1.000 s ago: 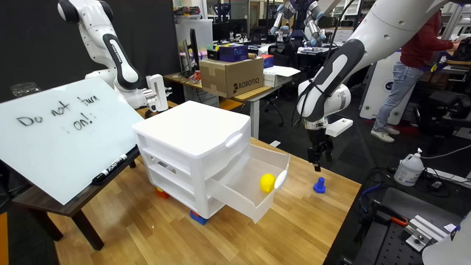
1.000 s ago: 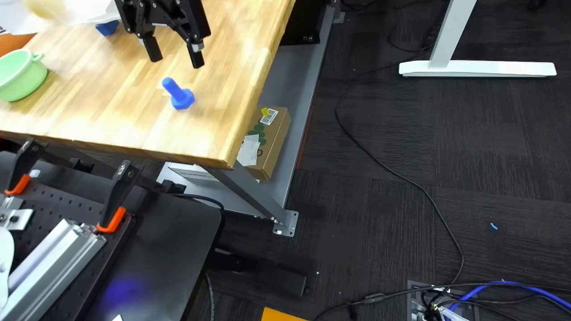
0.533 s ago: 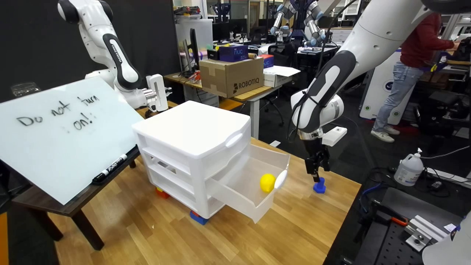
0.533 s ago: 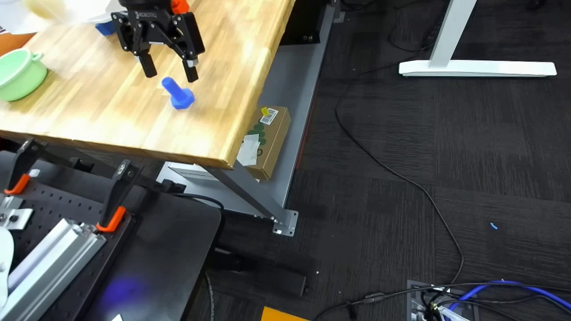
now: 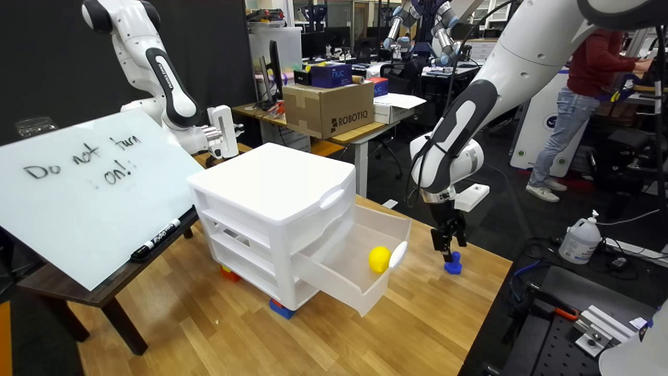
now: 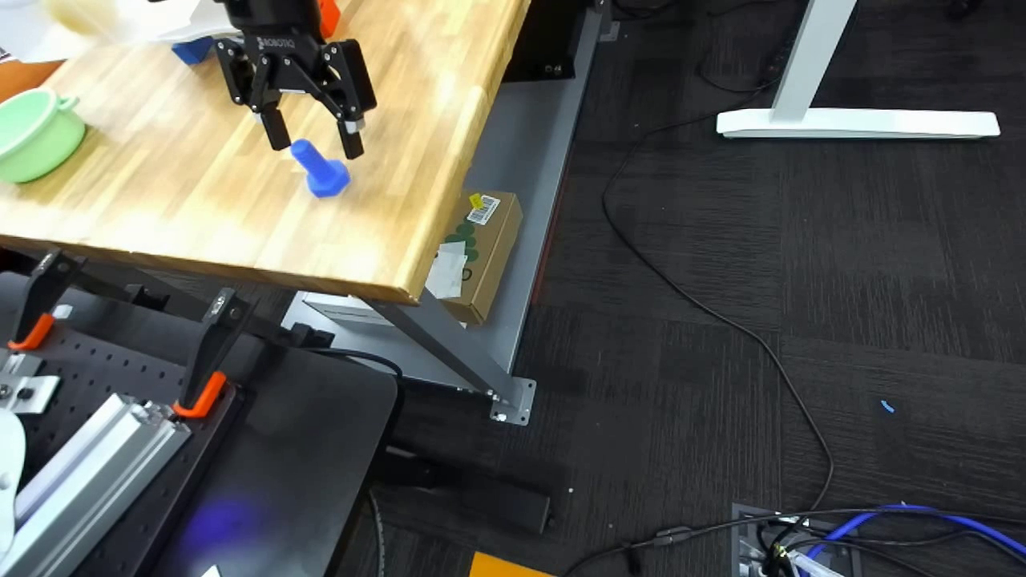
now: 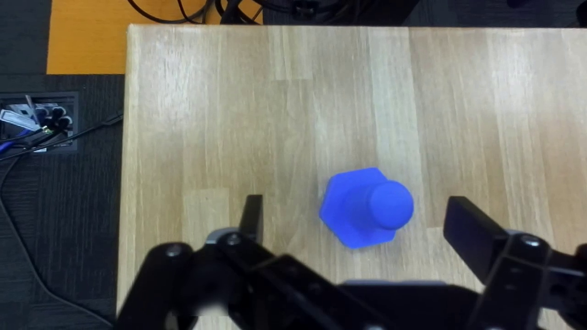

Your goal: Move the blue screw to the left

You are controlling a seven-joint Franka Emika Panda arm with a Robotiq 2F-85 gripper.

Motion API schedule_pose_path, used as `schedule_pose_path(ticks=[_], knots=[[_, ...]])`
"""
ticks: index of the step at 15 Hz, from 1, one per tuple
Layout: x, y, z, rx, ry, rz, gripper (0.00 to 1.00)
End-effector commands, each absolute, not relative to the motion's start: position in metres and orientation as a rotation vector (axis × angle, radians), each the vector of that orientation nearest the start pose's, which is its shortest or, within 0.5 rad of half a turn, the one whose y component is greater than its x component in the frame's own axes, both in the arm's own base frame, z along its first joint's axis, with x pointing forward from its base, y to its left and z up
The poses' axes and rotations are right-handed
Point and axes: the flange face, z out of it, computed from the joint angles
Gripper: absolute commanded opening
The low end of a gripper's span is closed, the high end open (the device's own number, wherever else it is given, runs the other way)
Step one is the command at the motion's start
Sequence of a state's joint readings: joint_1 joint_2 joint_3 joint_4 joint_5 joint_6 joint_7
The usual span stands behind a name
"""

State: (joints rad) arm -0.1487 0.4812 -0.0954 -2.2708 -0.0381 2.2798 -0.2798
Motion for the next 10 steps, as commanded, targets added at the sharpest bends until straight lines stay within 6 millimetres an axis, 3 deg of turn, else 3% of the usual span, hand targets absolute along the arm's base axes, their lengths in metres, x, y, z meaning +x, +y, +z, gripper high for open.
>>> schedule_pose_path(ticks=[1, 10], knots=[[0.4639, -0.1215, 0.1173, -3.004, -0.103, 0.75, 1.0], [0.4614, -0.1193, 0.1179, -3.004, -0.104, 0.718, 1.0]])
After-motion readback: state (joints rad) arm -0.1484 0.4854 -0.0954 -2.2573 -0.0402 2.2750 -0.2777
